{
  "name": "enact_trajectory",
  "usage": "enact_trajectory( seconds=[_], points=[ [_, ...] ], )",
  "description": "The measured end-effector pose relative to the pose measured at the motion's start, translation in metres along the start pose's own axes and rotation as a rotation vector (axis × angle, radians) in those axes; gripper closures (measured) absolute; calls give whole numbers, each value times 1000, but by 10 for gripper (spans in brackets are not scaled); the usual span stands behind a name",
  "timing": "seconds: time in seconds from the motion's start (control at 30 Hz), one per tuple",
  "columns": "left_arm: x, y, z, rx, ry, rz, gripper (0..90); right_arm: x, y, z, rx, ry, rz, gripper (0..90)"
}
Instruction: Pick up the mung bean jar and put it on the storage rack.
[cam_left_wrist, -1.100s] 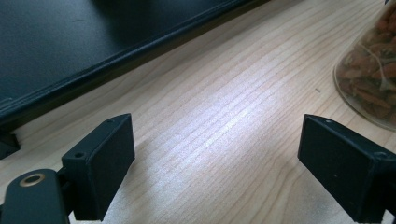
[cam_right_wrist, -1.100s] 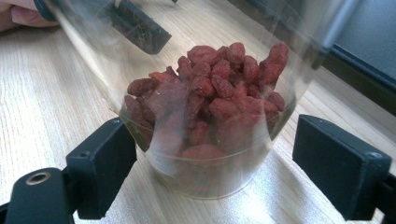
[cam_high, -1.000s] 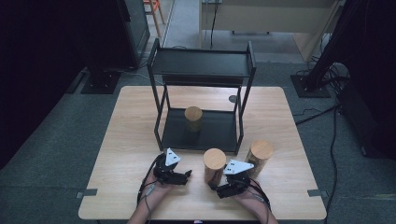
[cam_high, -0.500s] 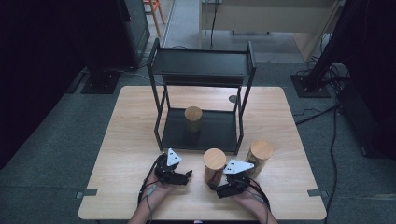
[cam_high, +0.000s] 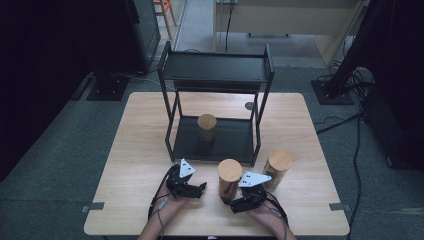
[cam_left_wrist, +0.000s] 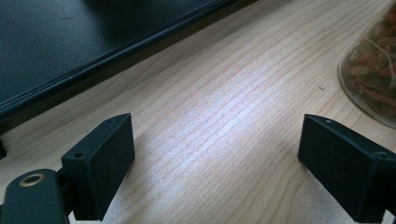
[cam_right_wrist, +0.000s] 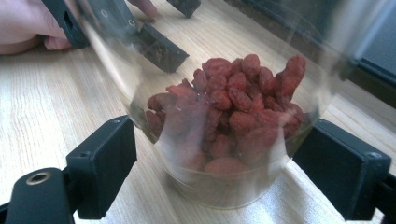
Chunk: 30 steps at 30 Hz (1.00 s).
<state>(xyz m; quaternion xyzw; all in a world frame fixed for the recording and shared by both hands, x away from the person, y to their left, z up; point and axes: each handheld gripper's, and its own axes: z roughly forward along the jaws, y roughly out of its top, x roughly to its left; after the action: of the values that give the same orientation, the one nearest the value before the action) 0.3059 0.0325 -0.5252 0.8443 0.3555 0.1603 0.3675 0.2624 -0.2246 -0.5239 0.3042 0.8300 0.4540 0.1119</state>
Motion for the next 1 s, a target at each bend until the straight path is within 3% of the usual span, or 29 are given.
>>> enact_trajectory(
  seconds=[0.37, 1.0],
  points=[
    [-1, 1, 0, 1, 2, 1, 113, -2, 3, -5, -20, -4, 30, 138],
    [-1, 1, 1, 1, 2, 0, 112, 3, 9, -10, -30, -21, 1, 141]
  ],
)
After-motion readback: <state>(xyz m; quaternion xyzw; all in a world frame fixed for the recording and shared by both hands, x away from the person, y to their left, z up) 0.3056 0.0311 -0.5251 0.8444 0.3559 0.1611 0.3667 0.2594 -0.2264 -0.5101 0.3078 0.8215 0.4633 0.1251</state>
